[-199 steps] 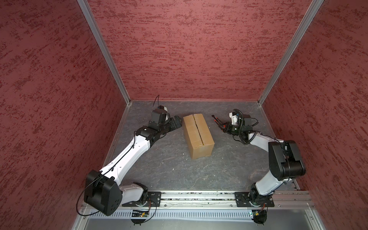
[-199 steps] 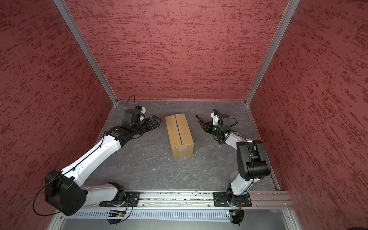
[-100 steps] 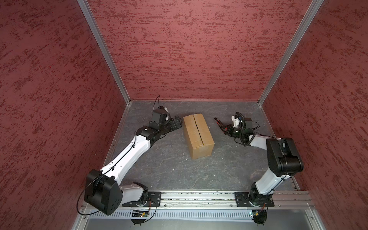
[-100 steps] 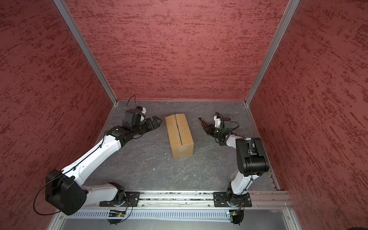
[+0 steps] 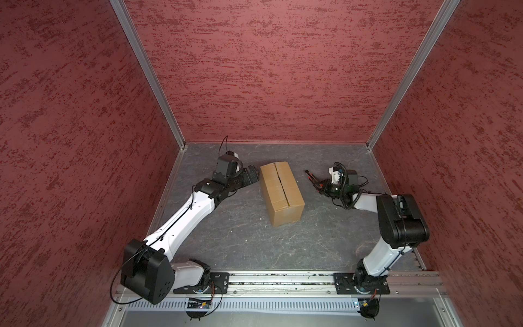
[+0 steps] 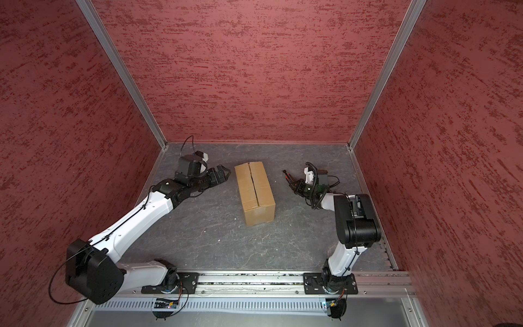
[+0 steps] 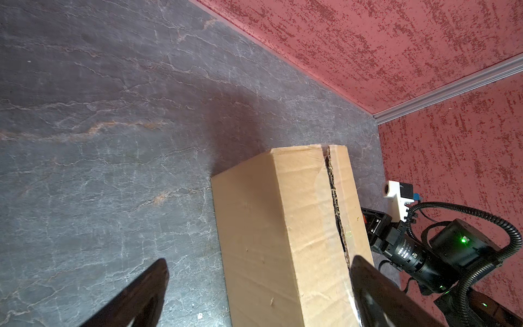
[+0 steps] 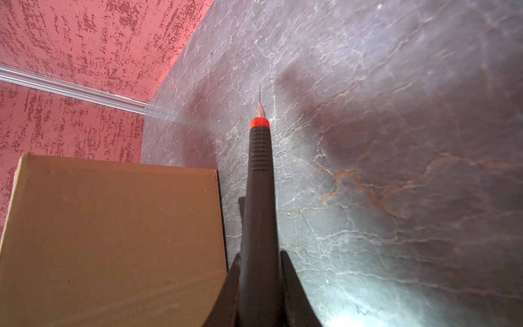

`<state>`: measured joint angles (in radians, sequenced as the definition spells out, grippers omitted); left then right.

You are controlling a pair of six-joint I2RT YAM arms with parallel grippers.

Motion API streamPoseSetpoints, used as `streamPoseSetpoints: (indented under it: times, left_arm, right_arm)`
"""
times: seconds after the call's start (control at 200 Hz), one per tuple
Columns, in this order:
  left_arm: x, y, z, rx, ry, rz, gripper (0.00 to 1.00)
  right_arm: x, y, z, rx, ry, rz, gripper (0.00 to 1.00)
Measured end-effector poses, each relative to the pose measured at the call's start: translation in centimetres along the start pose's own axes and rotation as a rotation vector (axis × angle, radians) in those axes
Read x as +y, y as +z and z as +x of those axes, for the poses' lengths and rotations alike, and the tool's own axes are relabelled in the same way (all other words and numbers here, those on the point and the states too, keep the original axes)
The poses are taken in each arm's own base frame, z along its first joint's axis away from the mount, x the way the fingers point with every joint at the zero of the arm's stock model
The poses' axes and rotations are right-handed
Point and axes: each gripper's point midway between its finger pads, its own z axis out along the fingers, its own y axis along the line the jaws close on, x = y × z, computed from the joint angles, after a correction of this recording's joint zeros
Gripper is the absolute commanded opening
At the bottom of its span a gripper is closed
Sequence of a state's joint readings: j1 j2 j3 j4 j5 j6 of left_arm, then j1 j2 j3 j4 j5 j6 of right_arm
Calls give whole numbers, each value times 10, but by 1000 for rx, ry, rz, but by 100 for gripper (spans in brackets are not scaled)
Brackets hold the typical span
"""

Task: Unpack the express box
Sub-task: 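Lower the knife onto the table beside the box and open the right gripper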

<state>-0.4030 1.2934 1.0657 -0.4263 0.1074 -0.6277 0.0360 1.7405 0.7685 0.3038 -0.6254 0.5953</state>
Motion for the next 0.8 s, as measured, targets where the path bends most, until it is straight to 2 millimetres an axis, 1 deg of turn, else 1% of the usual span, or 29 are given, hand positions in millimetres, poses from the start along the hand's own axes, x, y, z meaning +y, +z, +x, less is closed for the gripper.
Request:
streamPoseSetpoints:
  times: [0.411, 0.611, 0.802]
  left_arm:
    - [2, 1, 2, 5, -1, -3, 100]
    - [0, 1, 1, 1, 0, 4, 100]
    - [1, 2, 2, 0, 0, 5, 100]
  right_arm:
    - [-10, 4, 8, 16, 19, 13, 17]
    - [-11, 4, 9, 18, 22, 15, 20]
    - [-14, 3, 14, 23, 33, 19, 27]
